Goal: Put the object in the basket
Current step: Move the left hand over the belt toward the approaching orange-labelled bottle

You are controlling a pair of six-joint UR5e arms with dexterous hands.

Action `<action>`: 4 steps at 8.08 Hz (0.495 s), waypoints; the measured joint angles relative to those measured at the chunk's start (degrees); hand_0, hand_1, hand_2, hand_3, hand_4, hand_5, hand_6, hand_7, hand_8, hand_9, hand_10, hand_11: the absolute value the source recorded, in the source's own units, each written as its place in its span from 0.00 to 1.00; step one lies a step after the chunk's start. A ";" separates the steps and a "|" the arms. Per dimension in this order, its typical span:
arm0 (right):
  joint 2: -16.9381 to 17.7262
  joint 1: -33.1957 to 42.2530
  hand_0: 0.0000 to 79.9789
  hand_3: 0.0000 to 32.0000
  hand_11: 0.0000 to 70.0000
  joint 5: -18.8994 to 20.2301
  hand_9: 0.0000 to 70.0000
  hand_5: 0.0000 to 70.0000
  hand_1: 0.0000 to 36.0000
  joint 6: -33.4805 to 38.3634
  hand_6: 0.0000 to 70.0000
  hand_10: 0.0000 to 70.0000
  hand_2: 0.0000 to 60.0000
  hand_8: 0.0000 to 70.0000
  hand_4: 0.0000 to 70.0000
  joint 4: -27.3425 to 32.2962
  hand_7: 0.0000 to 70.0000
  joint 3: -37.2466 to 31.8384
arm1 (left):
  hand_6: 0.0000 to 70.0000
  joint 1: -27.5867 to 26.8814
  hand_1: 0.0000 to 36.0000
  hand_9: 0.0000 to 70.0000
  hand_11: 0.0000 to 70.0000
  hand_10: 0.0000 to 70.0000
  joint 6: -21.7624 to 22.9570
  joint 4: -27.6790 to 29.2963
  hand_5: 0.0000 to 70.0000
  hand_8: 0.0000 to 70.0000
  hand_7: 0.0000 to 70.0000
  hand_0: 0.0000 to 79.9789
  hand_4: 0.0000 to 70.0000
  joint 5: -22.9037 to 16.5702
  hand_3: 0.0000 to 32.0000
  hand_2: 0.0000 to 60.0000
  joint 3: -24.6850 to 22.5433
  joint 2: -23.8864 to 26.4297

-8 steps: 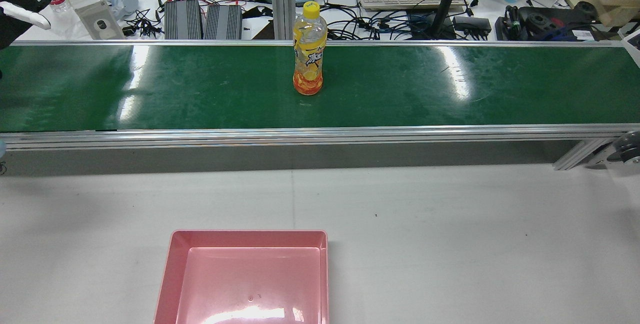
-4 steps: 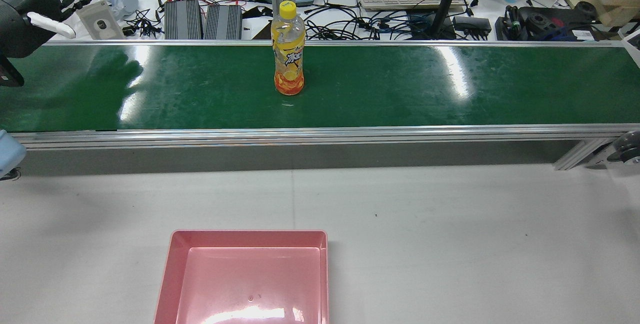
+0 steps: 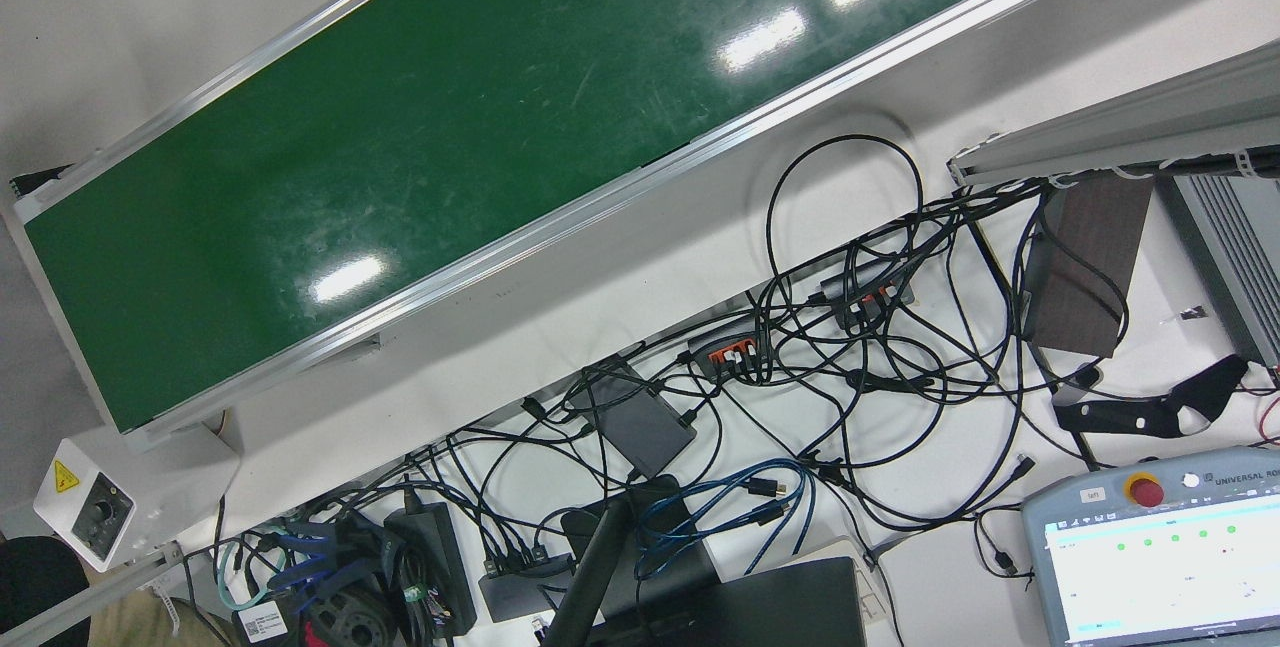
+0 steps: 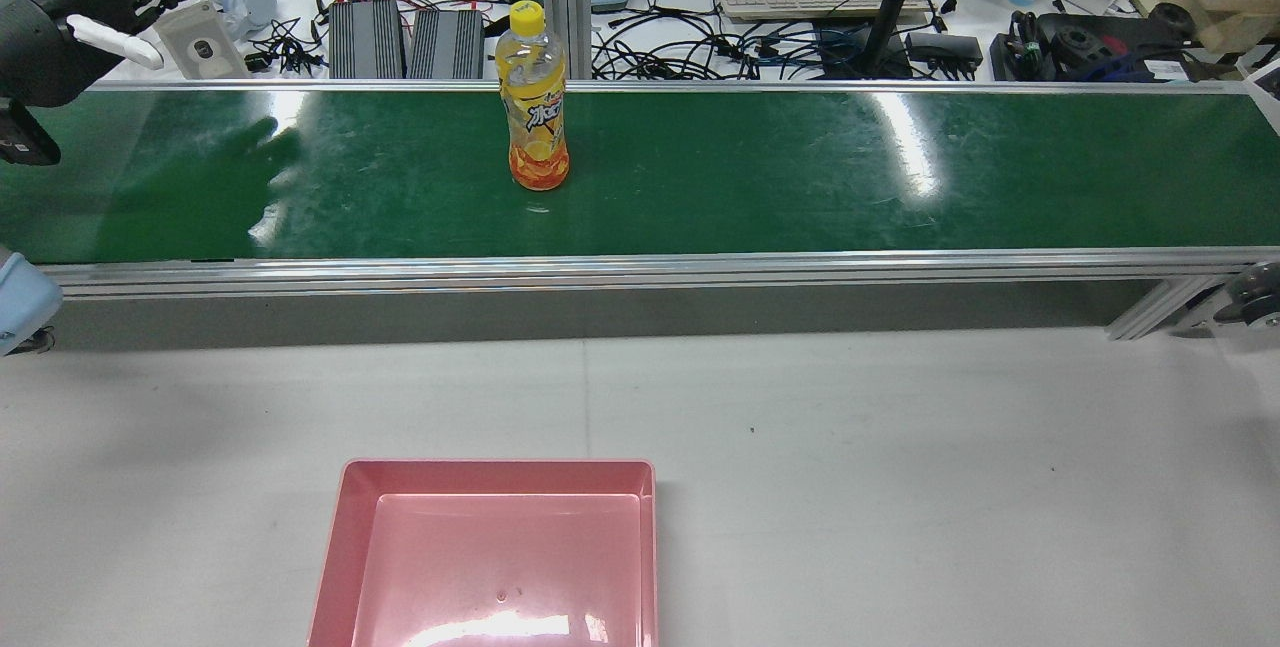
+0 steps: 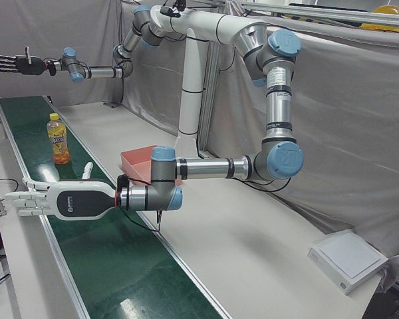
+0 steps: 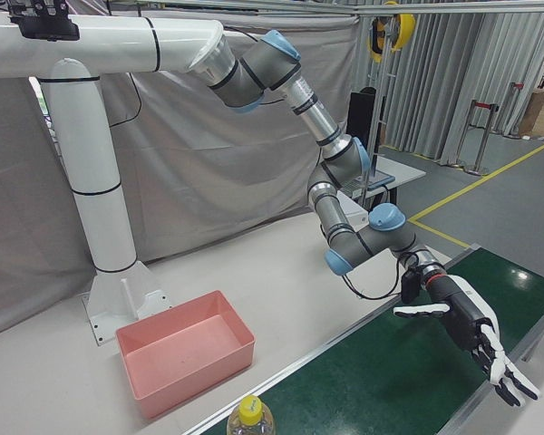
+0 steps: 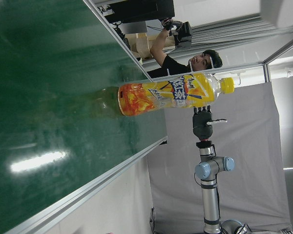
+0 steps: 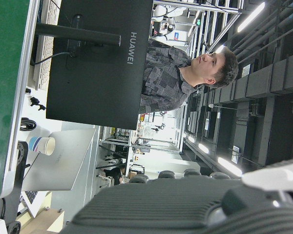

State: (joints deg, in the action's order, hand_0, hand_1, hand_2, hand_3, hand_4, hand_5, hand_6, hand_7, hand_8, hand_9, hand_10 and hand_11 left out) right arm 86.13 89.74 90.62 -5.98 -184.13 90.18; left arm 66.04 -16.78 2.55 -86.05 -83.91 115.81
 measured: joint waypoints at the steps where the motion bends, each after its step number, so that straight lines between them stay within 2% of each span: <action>1: 0.00 0.00 0.00 0.00 0.00 0.00 0.00 0.00 0.00 0.00 0.00 0.00 0.00 0.00 0.00 0.00 0.00 0.00 | 0.00 -0.48 0.27 0.06 0.10 0.05 -0.01 0.00 0.33 0.08 0.02 0.74 0.20 0.00 0.00 0.00 -0.14 0.47; 4: 0.00 0.00 0.00 0.00 0.00 0.00 0.00 0.00 0.00 0.00 0.00 0.00 0.00 0.00 0.00 0.00 0.00 0.00 | 0.00 -3.63 0.26 0.06 0.11 0.06 -0.14 -0.79 0.32 0.09 0.02 0.74 0.20 0.00 0.00 0.00 -0.06 2.70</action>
State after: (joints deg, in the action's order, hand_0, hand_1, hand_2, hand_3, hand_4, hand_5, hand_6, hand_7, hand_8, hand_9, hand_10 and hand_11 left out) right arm 86.13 89.74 90.62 -5.98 -184.13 90.18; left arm 62.41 -16.92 1.76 -86.05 -83.96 118.51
